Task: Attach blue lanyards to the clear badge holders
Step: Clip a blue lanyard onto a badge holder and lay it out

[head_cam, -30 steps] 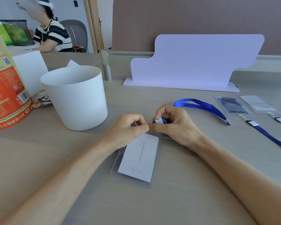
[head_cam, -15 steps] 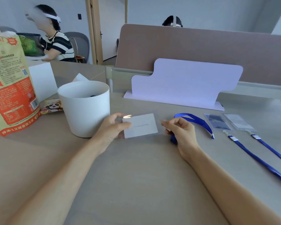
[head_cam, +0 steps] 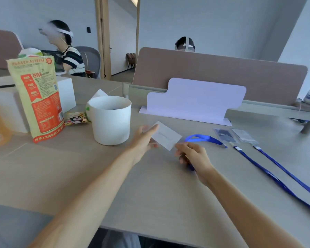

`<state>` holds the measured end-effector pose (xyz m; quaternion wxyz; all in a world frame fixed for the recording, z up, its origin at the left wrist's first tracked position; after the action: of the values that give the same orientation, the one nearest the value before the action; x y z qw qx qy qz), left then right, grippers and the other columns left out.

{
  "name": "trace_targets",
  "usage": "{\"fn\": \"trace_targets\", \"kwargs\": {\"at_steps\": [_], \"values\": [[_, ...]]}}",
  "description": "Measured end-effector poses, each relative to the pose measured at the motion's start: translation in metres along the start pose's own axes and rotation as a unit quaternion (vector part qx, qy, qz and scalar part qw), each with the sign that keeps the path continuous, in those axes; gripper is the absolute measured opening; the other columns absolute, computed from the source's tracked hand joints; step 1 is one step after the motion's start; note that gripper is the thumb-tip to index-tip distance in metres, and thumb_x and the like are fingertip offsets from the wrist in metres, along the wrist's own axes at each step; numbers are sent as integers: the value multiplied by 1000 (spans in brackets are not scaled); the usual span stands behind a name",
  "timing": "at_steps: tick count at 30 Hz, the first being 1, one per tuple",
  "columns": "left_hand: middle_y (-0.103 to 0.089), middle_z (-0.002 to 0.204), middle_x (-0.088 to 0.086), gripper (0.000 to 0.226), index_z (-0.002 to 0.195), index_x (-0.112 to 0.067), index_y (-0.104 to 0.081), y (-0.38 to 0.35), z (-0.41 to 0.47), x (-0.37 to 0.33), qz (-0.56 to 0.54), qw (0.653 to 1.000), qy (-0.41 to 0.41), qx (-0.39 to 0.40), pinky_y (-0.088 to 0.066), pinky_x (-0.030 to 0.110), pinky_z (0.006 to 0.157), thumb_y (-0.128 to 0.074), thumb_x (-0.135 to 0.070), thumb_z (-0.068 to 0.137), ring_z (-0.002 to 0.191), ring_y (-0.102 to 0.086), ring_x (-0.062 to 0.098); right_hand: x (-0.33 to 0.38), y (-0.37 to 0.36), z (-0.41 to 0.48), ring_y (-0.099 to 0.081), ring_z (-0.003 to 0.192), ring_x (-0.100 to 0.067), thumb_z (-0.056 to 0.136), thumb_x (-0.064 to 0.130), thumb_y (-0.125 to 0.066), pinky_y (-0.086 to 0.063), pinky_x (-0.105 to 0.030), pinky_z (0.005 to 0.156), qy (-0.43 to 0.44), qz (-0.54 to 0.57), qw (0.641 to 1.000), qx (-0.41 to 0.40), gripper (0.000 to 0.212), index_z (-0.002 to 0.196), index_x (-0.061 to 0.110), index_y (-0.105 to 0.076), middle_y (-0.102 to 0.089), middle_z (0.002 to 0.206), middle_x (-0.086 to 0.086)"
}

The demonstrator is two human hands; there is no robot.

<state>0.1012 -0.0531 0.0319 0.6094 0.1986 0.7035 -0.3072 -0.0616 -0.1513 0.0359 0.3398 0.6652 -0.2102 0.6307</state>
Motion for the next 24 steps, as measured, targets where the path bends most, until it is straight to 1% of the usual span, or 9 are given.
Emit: {"fn": "trace_targets", "kwargs": {"at_steps": [2,3,5,8,13,16,18,21,24], "values": [[-64,100,6,24,109,-15,-54,-21,-14,-10,42,998,-9,49,-49,30,61,-59,-30,91,79,-62,19,8,9,-8,-42,50,-16,89,24,-62,-27,-27,49,-6,28,999,-26,26,65,15,-62,-61,56,2],[-65,98,4,25,107,-15,-54,-30,-21,-14,77,995,-15,63,-47,29,62,-60,-30,88,78,-63,16,14,13,-12,-44,49,-14,89,23,-61,-28,-26,50,-5,36,999,-35,23,69,13,-63,-62,57,3],[-69,102,1,46,116,-15,-52,-47,-32,-21,132,988,-27,82,-44,28,65,-65,-36,76,77,-64,12,25,21,-18,-50,54,-15,90,22,-61,-32,-28,55,6,65,997,-52,18,76,11,-65,-68,64,3],[-74,96,-4,37,118,-21,-53,-69,-43,-34,167,979,-57,101,-38,28,64,-64,-28,83,71,-60,10,38,36,-28,-47,52,-17,92,23,-61,-35,-31,56,25,82,994,-69,22,78,8,-68,-68,70,-6],[-68,80,-6,29,120,-15,-59,-88,-45,-48,151,981,-109,61,-38,23,57,-56,-14,91,61,-52,10,38,57,-38,-38,46,-13,101,30,-44,-29,-28,52,-2,53,998,-40,37,96,3,-70,-55,55,3],[-69,83,-4,28,119,-15,-59,-95,-36,-43,135,984,-111,28,-38,22,56,-54,-13,92,62,-52,10,32,66,-37,-38,48,-16,102,29,-37,-25,-29,50,-5,12,1000,-15,47,90,-9,-62,-49,62,-10],[-70,84,-3,22,112,-15,-62,-98,-27,-35,132,986,-101,6,-39,24,57,-55,-13,91,67,-53,12,26,72,-35,-40,49,-17,102,30,-37,-27,-29,50,-9,8,1000,-1,42,87,0,-61,-46,65,-11],[-72,87,-4,20,106,-14,-64,-97,-9,-19,142,987,-78,-23,-45,26,71,-55,-16,88,79,-56,13,11,81,-32,-42,51,-17,103,34,-39,-33,-24,51,-48,27,998,8,41,84,8,-65,-45,61,-2],[-72,87,-4,19,105,-15,-63,-94,11,-6,151,985,-62,-52,-41,26,73,-55,-16,88,91,-60,15,2,88,-28,-40,54,-15,104,27,-40,-37,-19,52,-63,44,997,25,36,90,6,-66,-42,62,-1]]}}
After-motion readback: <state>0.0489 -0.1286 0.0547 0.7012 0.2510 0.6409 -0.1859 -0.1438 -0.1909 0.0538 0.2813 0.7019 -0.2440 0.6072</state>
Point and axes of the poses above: each hand's wrist, its own z-axis towards the middle knuckle, its own y-axis out of the back of the hand, x = y × z, the point moved 8 cm from there along z, towards the middle knuckle
